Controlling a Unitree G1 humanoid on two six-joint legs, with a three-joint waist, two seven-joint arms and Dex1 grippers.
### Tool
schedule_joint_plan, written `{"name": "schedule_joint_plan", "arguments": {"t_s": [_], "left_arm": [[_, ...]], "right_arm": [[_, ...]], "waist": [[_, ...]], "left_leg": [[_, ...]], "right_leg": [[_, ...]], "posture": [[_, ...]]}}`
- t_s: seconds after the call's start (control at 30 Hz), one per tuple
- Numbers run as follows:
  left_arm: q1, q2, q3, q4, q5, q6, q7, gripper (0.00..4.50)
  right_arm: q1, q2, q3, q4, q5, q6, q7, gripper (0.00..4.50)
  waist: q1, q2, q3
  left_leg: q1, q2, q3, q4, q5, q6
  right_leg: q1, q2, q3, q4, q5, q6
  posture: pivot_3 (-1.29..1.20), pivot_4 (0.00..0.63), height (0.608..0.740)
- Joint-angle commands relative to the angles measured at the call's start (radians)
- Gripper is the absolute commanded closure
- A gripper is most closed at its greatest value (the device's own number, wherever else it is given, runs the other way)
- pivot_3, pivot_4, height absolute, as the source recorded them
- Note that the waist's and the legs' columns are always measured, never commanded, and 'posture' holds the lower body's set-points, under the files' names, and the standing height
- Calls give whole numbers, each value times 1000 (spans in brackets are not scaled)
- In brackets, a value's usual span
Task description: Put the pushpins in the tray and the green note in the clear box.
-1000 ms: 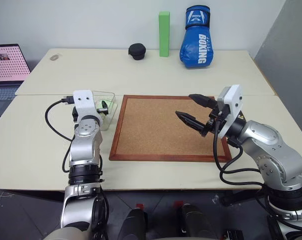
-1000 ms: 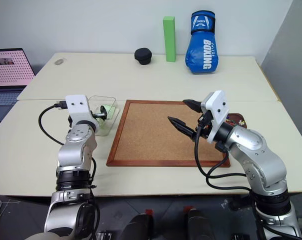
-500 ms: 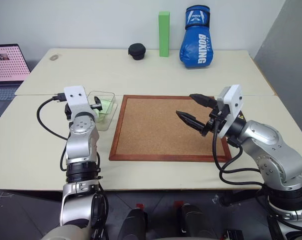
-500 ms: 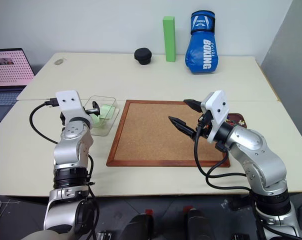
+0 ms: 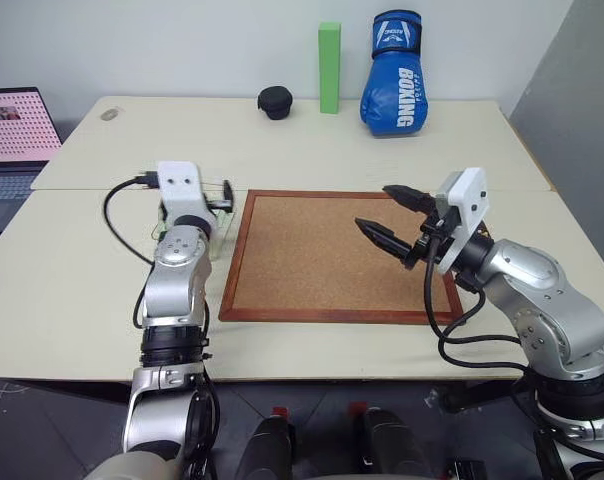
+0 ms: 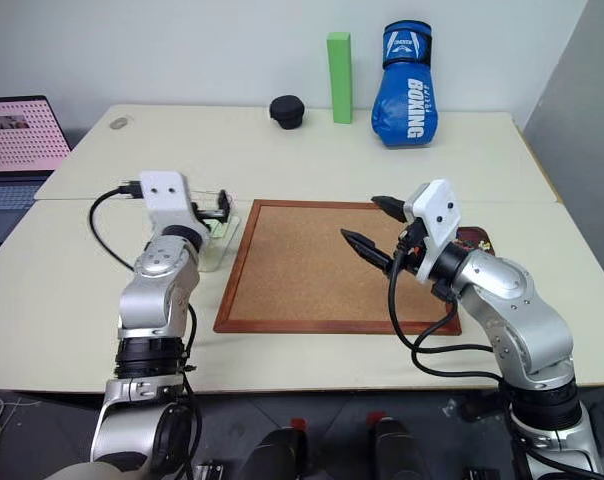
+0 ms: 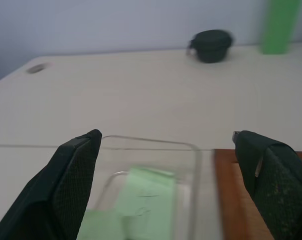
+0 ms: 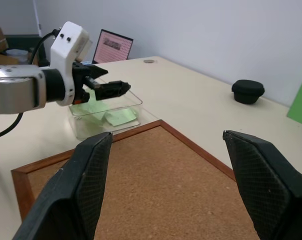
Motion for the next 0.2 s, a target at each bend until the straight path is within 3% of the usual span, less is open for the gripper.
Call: {"name": "schedule_joint_plan", "arguments": {"t_s": [0.03,0.2], "left_arm": [[78,-47,-96,-141,-52,-25,-110,51],[183,-116,-100,-155,-25,-52,-43,51]], "right_arm": [[15,52,-53,47,-166,-3,-237,766],[82,177,-18,54,-227,10,-361,766]], "waist": [[0,0,0],[-6,0,0]], "left_leg": [[0,0,0,0,0,0],[1,2,1,-1,0,0]], "right_leg": [[0,0,0,0,0,0],[-1,2,1,1,0,0]], "posture": [[0,150,740],[0,150,740]]}}
